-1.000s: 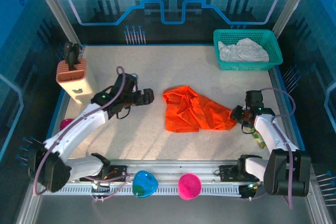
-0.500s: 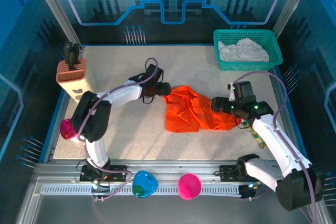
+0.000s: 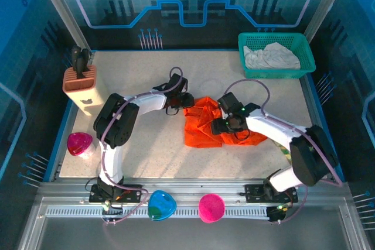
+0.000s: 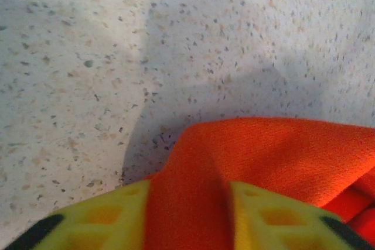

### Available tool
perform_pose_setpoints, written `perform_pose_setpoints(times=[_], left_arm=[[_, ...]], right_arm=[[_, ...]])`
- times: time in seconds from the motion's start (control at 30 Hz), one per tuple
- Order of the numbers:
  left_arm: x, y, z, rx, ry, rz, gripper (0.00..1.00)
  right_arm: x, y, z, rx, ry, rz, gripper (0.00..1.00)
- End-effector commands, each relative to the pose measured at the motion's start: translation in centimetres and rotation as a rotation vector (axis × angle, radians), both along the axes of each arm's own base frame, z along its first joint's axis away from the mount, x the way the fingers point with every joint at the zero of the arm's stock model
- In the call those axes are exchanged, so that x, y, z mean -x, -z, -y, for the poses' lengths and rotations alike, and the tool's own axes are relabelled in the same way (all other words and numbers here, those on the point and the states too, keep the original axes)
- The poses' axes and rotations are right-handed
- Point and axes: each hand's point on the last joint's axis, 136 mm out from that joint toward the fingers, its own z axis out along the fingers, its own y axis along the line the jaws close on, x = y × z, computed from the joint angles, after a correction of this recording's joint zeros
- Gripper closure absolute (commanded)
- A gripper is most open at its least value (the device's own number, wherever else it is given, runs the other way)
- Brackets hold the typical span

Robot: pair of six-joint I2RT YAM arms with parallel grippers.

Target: Fold and stack the t-shirts

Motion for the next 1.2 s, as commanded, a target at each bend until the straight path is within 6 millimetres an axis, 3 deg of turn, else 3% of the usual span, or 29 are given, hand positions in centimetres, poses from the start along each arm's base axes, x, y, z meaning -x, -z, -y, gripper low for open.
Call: perform_pose_setpoints(times=[0.0,0.07,0.2,0.3,0.4,0.6,0.7,1.0,1.17], left_arm=[[0.4,-0.6,1.2,0.057,0.025,0.007,0.85],[0.4,-0.7,1.4,0.06,0.029,0.007,1.0],[0.5,-1.8,1.2,0.045,0.02,0.041,1.0],[0.8,-4.5,0.2,0.027,0.006,0.1,1.0],[1.4,-8.2,-1.2,-0.015,0.006,0.164,1.0],[4.0,-16.6,-4.2,-0.108,0.043,0.287,1.0],[6.0,-18.8,-5.6,-0.137,0.062,0.3,1.0],[12.3,-19.1,-10.2,-0.254,0.039,0.163,1.0],[14.0,-20.3,-13.2,-0.371,-0.022,0.113,1.0]], right_arm=[[-1.6,0.2,0.2,0.056,0.053,0.033,0.34],[-1.9,0.7,0.7,0.088,0.074,0.035,0.44],[-2.3,0.8,1.4,0.125,0.098,0.052,0.8],[-2.3,0.0,2.0,0.148,0.107,0.072,1.0],[-2.2,-1.9,2.5,0.15,0.093,0.113,1.0],[-0.6,-8.7,1.9,0.044,-0.056,0.245,1.0],[1.2,-11.7,1.1,-0.036,-0.171,0.295,1.0],[6.7,-17.0,-0.3,-0.215,-0.408,0.32,1.0],[6.7,-19.7,0.5,-0.184,-0.415,0.381,1.0]])
